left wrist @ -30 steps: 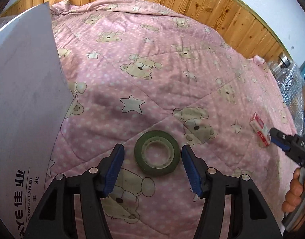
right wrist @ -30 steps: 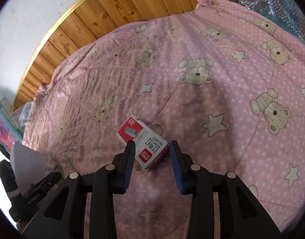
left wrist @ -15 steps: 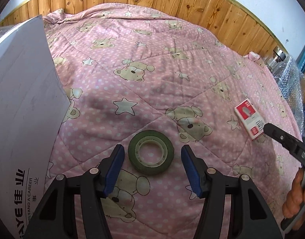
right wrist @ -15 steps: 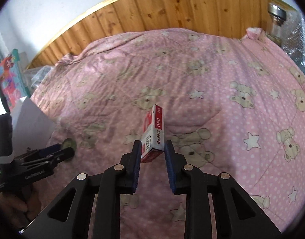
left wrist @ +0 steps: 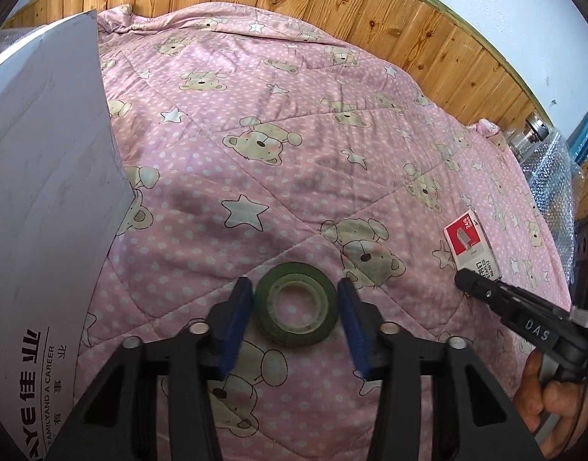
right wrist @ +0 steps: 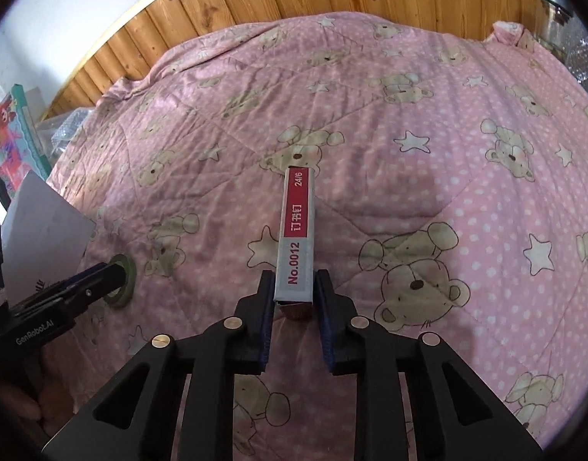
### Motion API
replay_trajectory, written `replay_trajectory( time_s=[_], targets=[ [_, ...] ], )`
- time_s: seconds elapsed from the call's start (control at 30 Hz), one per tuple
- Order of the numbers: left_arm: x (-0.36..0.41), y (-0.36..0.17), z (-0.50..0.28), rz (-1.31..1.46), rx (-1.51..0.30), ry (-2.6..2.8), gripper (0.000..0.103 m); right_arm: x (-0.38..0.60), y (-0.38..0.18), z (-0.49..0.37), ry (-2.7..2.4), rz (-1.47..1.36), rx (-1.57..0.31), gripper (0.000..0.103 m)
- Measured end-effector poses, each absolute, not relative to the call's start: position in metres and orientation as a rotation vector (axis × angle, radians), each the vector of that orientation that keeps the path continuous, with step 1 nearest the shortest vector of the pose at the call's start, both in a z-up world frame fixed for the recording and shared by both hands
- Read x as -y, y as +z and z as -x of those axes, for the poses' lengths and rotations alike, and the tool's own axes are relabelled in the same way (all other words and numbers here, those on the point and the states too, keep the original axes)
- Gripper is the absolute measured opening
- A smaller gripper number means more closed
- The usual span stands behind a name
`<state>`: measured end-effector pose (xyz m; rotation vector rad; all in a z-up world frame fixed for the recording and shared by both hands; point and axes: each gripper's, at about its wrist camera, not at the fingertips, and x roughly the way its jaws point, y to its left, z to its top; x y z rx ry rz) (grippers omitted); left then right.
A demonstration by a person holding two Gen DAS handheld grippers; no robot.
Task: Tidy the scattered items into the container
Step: 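Close the right gripper on the staple box while the left grips the tape roll edge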
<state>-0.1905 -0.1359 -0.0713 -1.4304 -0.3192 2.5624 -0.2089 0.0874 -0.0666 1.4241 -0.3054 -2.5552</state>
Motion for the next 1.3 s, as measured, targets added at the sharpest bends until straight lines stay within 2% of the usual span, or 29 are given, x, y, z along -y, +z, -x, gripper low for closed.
replay_trajectory(
  time_s=[0.07,0.17,0.4,0.5,0.57,0.73,0.87,0.97,1.1,1.17,1.2,1.27,1.3],
  targets=[
    [0.132,-0.070,0.189,1.419,0.279,2.566,0.033,-0.090,-0.067,0.208,-2.552,-1.424,0.323,0.021],
    [0.126,-0.066,0.185,1.376,0.209,2.588,0.027,-0.092,-0.069,0.209,-2.548,-1.422,0.347,0.019],
    [0.107,-0.051,0.168,1.247,0.081,2.586,0.027,-0.095,-0.070,0.209,-2.546,-1.411,0.372,0.017],
    [0.102,-0.048,0.161,1.202,0.084,2.564,0.028,-0.096,-0.070,0.209,-2.543,-1.407,0.390,0.017],
    [0.099,-0.045,0.158,1.166,0.081,2.558,0.033,-0.096,-0.070,0.209,-2.544,-1.405,0.391,0.016],
    [0.091,-0.042,0.163,1.119,0.175,2.522,0.037,-0.097,-0.071,0.209,-2.541,-1.400,0.410,0.016],
    [0.083,-0.047,0.171,1.156,0.130,2.532,0.037,-0.098,-0.071,0.209,-2.538,-1.399,0.418,0.016],
    [0.084,-0.056,0.176,1.188,0.254,2.458,0.037,-0.098,-0.072,0.209,-2.536,-1.396,0.424,0.016],
    [0.077,-0.058,0.175,1.196,0.188,2.478,0.037,-0.099,-0.072,0.210,-2.533,-1.395,0.434,0.016],
    [0.075,-0.059,0.175,1.199,0.133,2.505,0.029,-0.100,-0.072,0.210,-2.531,-1.394,0.441,0.015],
    [0.073,-0.059,0.176,1.202,0.102,2.519,0.013,-0.100,-0.072,0.210,-2.530,-1.394,0.444,0.015],
    [0.070,-0.057,0.176,1.214,0.036,2.549,0.011,-0.101,-0.072,0.211,-2.528,-1.397,0.451,0.015],
    [0.071,-0.057,0.177,1.218,0.058,2.542,0.011,-0.101,-0.072,0.211,-2.527,-1.399,0.457,0.015]
  ],
)
